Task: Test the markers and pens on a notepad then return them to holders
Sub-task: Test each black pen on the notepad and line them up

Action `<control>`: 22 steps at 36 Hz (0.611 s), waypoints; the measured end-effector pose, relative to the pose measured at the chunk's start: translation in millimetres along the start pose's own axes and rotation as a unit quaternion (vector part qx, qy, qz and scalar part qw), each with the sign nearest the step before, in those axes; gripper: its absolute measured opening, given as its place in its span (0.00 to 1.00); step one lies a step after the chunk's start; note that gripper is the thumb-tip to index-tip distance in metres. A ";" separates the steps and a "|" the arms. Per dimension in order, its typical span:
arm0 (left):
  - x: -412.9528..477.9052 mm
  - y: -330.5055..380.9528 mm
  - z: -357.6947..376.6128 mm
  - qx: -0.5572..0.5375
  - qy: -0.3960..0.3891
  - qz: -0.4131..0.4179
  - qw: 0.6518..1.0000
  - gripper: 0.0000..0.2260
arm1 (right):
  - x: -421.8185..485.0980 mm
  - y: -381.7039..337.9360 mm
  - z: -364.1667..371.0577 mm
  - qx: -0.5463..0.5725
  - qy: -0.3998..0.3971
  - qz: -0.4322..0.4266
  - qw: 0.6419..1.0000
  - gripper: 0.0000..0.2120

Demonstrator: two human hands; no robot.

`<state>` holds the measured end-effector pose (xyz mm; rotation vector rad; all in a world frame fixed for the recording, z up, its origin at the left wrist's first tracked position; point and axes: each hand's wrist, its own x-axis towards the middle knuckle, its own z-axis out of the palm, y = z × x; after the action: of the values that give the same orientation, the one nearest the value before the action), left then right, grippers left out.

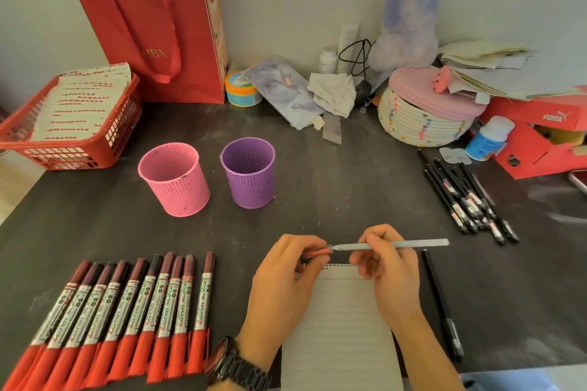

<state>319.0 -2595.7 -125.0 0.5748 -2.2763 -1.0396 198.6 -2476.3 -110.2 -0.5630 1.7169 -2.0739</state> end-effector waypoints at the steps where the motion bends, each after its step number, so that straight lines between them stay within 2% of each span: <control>1: 0.1 0.2 -0.4 -0.003 0.002 0.001 1.000 0.09 | -0.2 0.1 -0.1 -0.007 -0.003 -0.003 1.000 0.10; 10: 2.0 3.0 -4.7 -0.058 0.027 -0.006 0.998 0.09 | -1.8 -2.1 0.9 -0.095 -0.041 -0.029 0.994 0.08; 14: 2.7 0.9 -5.2 -0.079 0.034 -0.018 0.996 0.09 | -1.7 -4.1 2.2 -0.116 -0.042 -0.030 0.992 0.10; 22: 4.0 -1.1 -3.1 -0.093 0.032 -0.032 0.995 0.09 | -2.5 -5.1 3.3 -0.133 -0.052 -0.029 0.989 0.08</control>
<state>318.1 -2600.4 -123.0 0.5979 -2.0897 -1.2305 202.3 -2476.8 -104.8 -0.7962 1.9497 -1.8274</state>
